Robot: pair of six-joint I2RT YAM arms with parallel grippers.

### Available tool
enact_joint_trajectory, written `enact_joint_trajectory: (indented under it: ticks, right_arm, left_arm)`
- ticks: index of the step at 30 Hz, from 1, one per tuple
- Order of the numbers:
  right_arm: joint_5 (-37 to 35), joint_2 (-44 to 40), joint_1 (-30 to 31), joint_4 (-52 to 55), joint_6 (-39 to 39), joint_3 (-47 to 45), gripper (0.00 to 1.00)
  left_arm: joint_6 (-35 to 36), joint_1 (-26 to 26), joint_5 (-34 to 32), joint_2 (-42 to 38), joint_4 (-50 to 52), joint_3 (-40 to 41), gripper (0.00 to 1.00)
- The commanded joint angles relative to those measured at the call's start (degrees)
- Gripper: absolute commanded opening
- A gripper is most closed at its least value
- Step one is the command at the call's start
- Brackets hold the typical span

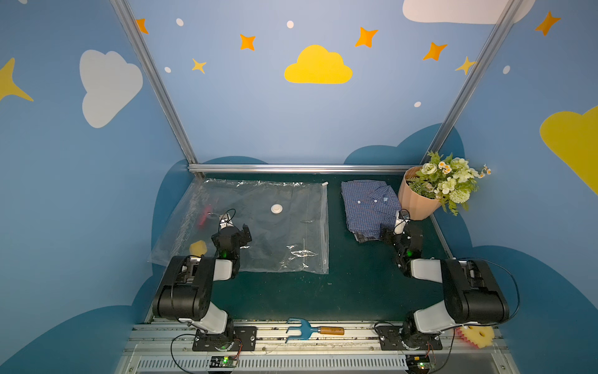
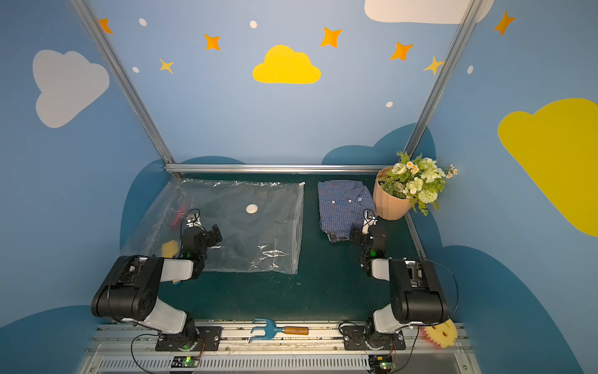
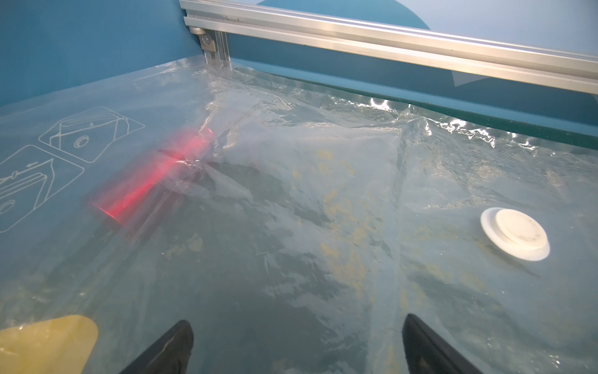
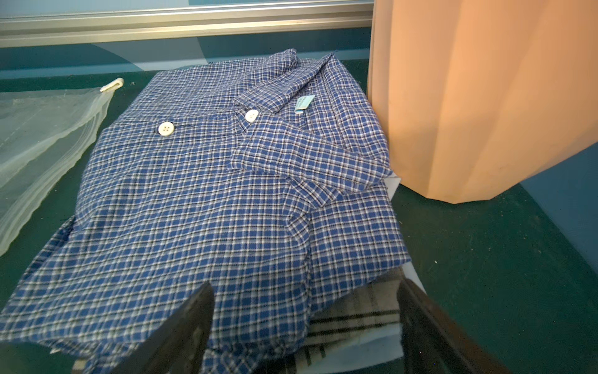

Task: Take the shirt out of the vacuum bag
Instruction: Reset both arms

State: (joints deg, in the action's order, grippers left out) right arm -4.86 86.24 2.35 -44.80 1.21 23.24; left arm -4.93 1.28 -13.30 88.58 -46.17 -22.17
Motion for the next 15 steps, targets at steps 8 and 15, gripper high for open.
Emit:
enact_joint_trajectory:
  ticks: [8,15]
  right_arm:
    - [0.6,0.3,0.1,-1.4,-0.1,-0.5,0.86]
    - [0.6,0.4,0.1,-1.3,-0.2,-0.5,0.86]
  left_arm:
    - [-0.1,-0.3,0.5,-0.9,1.1,-0.9,1.00]
    - [-0.3,-0.8,1.6,-0.9,1.6,-1.3,1.00]
